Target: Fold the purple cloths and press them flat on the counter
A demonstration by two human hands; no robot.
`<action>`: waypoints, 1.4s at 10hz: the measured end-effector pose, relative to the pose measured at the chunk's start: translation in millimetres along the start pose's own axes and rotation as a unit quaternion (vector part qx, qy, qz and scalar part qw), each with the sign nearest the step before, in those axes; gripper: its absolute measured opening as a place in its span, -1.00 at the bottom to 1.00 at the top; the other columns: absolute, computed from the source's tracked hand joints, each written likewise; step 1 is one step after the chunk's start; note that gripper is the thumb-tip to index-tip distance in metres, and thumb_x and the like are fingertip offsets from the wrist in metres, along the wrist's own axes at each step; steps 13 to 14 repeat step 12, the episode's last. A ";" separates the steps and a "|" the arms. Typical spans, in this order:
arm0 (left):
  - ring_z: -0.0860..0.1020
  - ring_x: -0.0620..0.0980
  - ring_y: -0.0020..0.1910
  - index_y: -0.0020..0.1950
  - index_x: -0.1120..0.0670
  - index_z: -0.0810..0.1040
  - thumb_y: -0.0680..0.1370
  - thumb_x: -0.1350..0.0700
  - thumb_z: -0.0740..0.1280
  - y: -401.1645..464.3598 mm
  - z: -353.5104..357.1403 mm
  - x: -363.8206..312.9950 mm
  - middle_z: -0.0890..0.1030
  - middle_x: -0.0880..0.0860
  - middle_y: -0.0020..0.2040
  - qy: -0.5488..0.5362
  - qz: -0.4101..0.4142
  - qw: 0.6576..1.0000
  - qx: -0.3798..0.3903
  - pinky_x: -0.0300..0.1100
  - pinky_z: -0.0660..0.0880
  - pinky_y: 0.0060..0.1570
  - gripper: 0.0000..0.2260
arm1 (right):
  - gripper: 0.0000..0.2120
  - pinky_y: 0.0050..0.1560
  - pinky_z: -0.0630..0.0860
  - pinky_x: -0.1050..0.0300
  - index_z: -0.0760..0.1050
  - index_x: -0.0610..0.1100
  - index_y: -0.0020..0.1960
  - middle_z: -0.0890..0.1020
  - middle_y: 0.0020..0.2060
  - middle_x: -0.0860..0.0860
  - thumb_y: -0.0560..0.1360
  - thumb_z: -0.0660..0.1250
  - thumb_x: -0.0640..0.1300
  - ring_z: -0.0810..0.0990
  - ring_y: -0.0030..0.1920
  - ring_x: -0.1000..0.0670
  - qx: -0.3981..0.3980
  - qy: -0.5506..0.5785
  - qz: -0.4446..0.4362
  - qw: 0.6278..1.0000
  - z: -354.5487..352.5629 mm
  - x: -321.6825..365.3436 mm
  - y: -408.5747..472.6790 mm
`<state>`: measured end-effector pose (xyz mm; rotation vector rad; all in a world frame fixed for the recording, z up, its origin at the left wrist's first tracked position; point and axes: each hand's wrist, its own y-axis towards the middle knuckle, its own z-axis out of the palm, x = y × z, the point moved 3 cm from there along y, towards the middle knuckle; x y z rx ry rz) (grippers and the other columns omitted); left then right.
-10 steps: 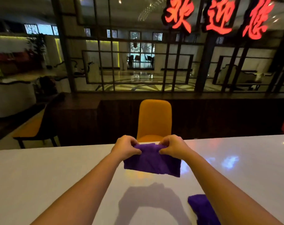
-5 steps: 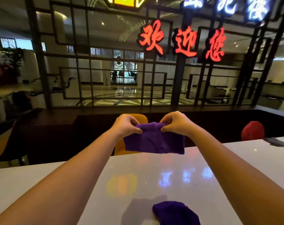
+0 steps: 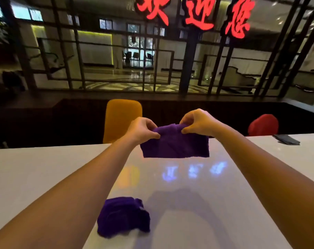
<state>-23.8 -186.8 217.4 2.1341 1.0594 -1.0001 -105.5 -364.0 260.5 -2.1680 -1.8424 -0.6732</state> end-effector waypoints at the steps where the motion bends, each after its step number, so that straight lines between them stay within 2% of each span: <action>1: 0.57 0.00 -0.07 -0.11 0.03 0.57 0.38 0.12 0.48 -0.1 47.3 4.8 0.60 0.01 -0.12 0.008 -0.015 1.000 0.013 -0.19 0.56 -0.21 -0.85 | -0.83 -0.37 0.40 0.33 0.54 0.13 -0.25 0.58 -0.27 0.16 0.33 0.48 -0.11 0.55 -0.22 0.14 0.012 0.009 0.020 1.000 14.8 -48.7 -10.8; 3: 0.56 0.02 -0.04 -0.02 0.07 0.55 0.42 0.16 0.44 -9.4 124.8 38.2 0.60 0.04 -0.04 0.047 -0.070 0.995 0.044 -0.15 0.56 -0.15 -0.83 | -0.90 -0.40 0.40 0.37 0.56 0.03 -0.12 0.57 -0.23 0.09 0.42 0.40 -0.16 0.53 -0.25 0.10 0.057 0.019 0.047 0.997 66.6 -121.1 -28.5; 5: 0.55 0.01 -0.12 -0.12 0.09 0.60 0.36 0.15 0.46 -21.9 173.3 97.5 0.60 0.01 -0.13 0.066 -0.139 0.985 0.074 -0.08 0.55 -0.13 -0.86 | -0.90 -0.33 0.38 0.36 0.60 -0.07 -0.09 0.57 -0.19 0.03 0.41 0.40 -0.19 0.52 -0.17 0.03 0.130 0.030 0.069 0.989 131.8 -164.2 -39.2; 7: 0.56 -0.02 -0.12 -0.21 0.01 0.58 0.33 0.15 0.45 -37.4 208.7 157.3 0.62 -0.01 -0.12 0.085 -0.191 0.971 0.117 -0.10 0.53 -0.12 -0.90 | -0.87 -0.22 0.43 0.26 0.60 -0.12 -0.07 0.60 -0.16 -0.02 0.37 0.41 -0.21 0.52 -0.17 0.02 0.196 0.038 0.098 0.975 205.2 -192.2 -45.9; 8: 0.55 -0.01 -0.10 -0.12 0.05 0.59 0.34 0.16 0.43 -43.7 221.1 178.0 0.62 0.00 -0.08 0.102 -0.208 0.964 0.129 -0.06 0.55 -0.06 -0.85 | -0.85 -0.13 0.49 0.19 0.60 -0.13 -0.05 0.64 -0.08 -0.06 0.37 0.40 -0.22 0.52 -0.14 0.01 0.221 0.030 0.100 0.970 233.4 -201.8 -48.2; 10: 0.54 0.00 0.02 0.04 0.03 0.57 0.37 0.14 0.41 -45.4 232.1 192.0 0.60 -0.01 0.07 0.126 -0.209 0.960 0.139 -0.07 0.52 0.01 -0.75 | -0.83 -0.16 0.44 0.18 0.58 -0.10 -0.04 0.57 -0.14 0.00 0.37 0.36 -0.20 0.49 -0.16 0.01 0.239 0.007 0.095 0.966 253.3 -211.2 -45.1; 12: 0.50 0.03 0.15 0.25 0.01 0.46 0.36 0.01 0.44 -31.6 222.0 178.9 0.53 0.02 0.22 0.166 -0.198 0.942 0.214 -0.03 0.50 0.14 -0.52 | -0.73 -0.06 0.51 0.15 0.55 -0.10 0.08 0.61 0.02 -0.05 0.39 0.38 -0.16 0.53 -0.08 -0.01 0.264 0.002 0.102 0.959 242.2 -205.8 -36.5; 14: 0.50 0.03 0.15 0.25 0.01 0.46 0.36 0.01 0.44 -31.6 222.0 178.9 0.53 0.02 0.22 0.166 -0.198 0.942 0.214 -0.03 0.50 0.14 -0.52 | -0.73 -0.06 0.51 0.15 0.55 -0.10 0.08 0.61 0.02 -0.05 0.39 0.38 -0.16 0.53 -0.08 -0.01 0.264 0.002 0.102 0.959 242.2 -205.8 -36.5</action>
